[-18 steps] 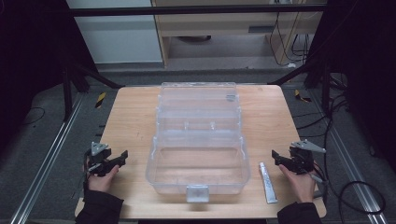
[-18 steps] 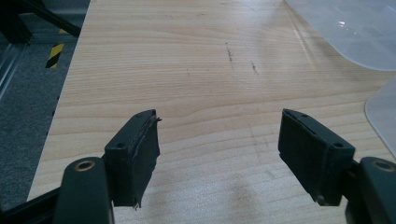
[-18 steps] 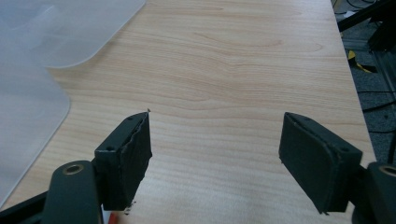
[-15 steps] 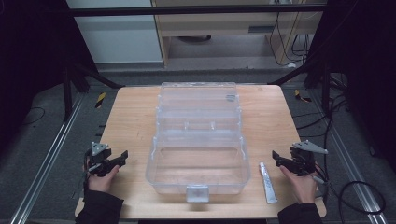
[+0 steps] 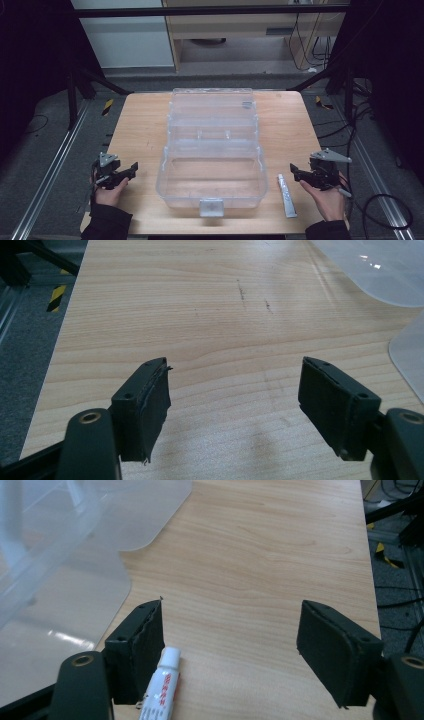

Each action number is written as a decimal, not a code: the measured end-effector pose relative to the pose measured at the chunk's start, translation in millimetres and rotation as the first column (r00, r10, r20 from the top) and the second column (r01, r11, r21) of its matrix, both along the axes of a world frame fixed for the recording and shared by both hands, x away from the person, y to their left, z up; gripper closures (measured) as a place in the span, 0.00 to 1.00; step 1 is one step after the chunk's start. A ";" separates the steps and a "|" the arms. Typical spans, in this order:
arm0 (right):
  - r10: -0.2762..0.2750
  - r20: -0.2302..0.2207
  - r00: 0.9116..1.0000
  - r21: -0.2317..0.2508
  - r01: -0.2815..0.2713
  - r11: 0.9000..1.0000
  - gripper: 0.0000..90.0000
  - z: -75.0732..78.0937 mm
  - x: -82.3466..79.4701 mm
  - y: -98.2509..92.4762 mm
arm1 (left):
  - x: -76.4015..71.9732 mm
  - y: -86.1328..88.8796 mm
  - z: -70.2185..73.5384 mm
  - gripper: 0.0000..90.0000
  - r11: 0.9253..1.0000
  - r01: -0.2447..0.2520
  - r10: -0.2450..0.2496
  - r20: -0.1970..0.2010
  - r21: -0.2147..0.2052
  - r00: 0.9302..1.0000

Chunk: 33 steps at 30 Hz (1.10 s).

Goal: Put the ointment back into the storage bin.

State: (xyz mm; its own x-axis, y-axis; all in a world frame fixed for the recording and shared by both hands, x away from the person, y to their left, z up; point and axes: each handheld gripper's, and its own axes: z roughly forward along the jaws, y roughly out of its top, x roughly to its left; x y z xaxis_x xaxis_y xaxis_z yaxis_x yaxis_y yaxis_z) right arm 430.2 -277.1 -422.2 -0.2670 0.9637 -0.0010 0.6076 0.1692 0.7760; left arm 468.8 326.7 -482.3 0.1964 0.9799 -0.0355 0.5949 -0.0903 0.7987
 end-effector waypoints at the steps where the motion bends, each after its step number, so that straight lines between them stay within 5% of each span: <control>1: 0.004 -0.006 1.000 -0.004 -0.004 1.000 0.33 3.0 -0.7 0.7 | 0.2 -0.5 -0.4 0.31 1.000 0.001 -0.001 -0.002 0.002 1.000; 9: 0.032 -0.082 0.996 -0.003 -0.032 0.999 0.35 29.8 -1.6 10.7 | 0.9 -2.4 -1.8 0.31 1.000 0.010 -0.009 -0.009 0.021 1.000; 16: 0.055 -0.152 0.987 -0.031 -0.060 0.998 0.38 37.8 0.6 22.3 | 1.3 -2.3 -2.3 0.31 1.000 0.008 -0.007 -0.013 0.022 1.000; 33: 0.069 -0.351 0.934 -0.067 -0.099 0.993 0.44 15.2 14.6 39.5 | 2.0 -2.7 -3.2 0.31 1.000 0.013 -0.012 -0.019 0.022 1.000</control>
State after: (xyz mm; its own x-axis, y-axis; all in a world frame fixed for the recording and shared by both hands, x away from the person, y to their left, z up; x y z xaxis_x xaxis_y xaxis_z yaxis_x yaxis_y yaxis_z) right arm 444.8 -237.6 -407.0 -0.3448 0.9382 0.0284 0.8174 0.2852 0.5004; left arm 470.8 324.0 -485.5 0.2081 0.9780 -0.0179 0.6088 -0.1152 0.7850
